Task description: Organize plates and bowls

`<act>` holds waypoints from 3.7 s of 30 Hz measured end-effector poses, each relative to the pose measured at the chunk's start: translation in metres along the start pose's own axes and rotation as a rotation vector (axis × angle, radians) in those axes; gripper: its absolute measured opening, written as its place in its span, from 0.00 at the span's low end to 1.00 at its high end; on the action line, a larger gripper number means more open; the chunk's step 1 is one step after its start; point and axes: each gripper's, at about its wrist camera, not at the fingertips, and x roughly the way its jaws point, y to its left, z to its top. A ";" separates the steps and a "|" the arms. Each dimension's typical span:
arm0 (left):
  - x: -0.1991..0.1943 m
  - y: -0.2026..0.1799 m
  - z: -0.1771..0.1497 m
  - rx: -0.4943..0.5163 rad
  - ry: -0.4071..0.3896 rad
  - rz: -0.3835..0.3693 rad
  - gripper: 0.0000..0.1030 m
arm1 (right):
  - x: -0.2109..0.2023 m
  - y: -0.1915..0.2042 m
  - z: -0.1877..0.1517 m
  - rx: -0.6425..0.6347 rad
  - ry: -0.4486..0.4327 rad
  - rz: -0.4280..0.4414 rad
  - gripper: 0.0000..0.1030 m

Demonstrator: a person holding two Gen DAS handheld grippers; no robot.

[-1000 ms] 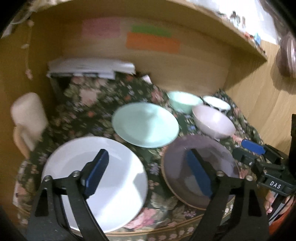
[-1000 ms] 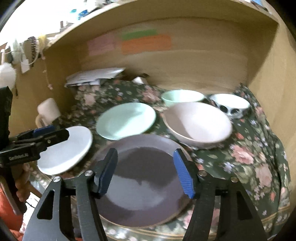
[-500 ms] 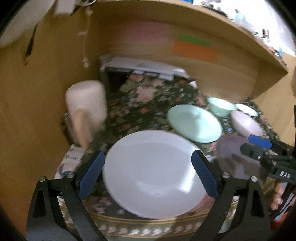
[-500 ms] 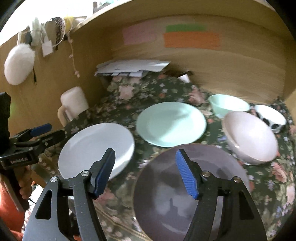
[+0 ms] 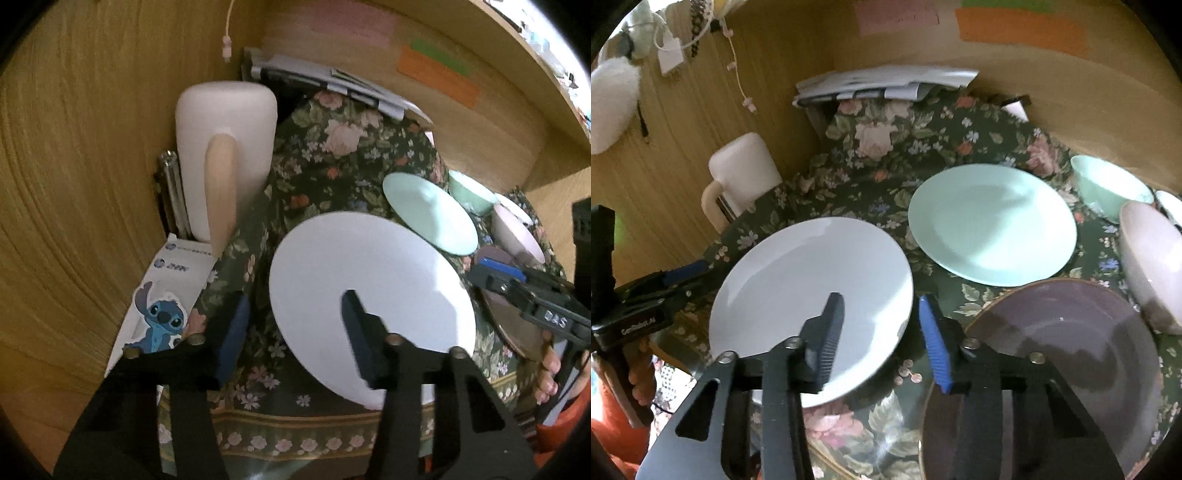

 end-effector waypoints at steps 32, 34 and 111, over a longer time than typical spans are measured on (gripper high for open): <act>0.028 0.002 -0.004 0.021 0.102 -0.050 0.27 | 0.044 -0.002 0.001 0.053 0.171 -0.057 0.24; 0.028 0.001 -0.004 0.020 0.100 -0.041 0.27 | 0.043 -0.003 0.000 0.057 0.163 -0.052 0.24; 0.042 -0.193 -0.008 0.232 0.076 -0.188 0.30 | -0.100 -0.135 -0.076 0.296 -0.090 -0.187 0.23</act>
